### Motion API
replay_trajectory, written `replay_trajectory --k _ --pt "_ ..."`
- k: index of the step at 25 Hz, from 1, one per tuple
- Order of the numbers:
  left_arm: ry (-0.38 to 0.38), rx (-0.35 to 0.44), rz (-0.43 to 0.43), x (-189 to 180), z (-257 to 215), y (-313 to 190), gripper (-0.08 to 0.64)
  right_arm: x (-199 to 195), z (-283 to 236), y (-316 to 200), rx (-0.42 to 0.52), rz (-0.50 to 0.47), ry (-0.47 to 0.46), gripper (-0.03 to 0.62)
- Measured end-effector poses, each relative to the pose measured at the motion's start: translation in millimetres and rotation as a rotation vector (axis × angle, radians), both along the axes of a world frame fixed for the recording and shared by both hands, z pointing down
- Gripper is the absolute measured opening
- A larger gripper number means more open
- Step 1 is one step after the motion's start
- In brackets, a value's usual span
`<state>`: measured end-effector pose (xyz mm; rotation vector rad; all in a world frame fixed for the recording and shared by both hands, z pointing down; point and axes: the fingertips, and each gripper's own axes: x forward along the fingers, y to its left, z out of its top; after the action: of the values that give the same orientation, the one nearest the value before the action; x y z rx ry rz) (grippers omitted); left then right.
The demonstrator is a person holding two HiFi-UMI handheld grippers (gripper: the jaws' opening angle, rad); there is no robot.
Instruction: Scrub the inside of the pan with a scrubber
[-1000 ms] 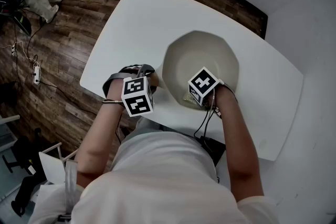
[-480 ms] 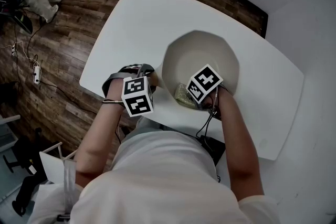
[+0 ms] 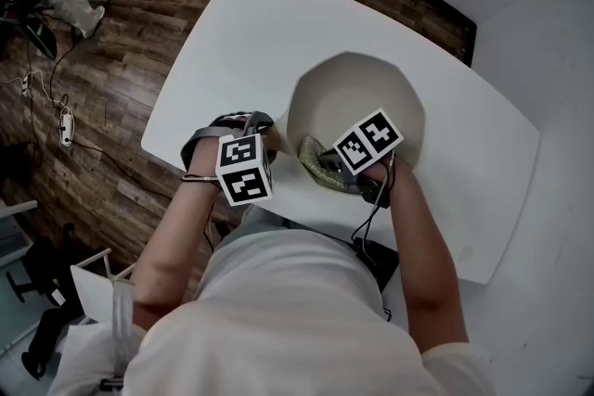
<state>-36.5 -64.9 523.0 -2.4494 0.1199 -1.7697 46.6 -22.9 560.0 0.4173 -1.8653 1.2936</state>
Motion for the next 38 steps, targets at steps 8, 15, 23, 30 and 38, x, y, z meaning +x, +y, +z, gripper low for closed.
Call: replay_trajectory --k 8,15,23,30,38 --pt "-0.002 -0.001 0.008 -1 0 1 0.250 -13 0 -14 0.022 0.044 -0.074 0.028" --pt "-0.002 -0.001 0.017 0 -1 0 0.249 -24 -6 -33 0.074 0.095 -0.153 0.028" --pt "-0.001 0.009 0.040 -2 -1 1 0.249 -33 -12 -58 0.154 0.187 -0.224 0.028" --pt "-0.001 0.013 0.050 -1 -2 1 0.249 -33 -15 -84 0.272 0.271 -0.236 0.028" --pt "-0.001 0.016 0.060 -2 -2 1 0.249 -26 -19 -116 0.432 0.366 -0.206 0.028"
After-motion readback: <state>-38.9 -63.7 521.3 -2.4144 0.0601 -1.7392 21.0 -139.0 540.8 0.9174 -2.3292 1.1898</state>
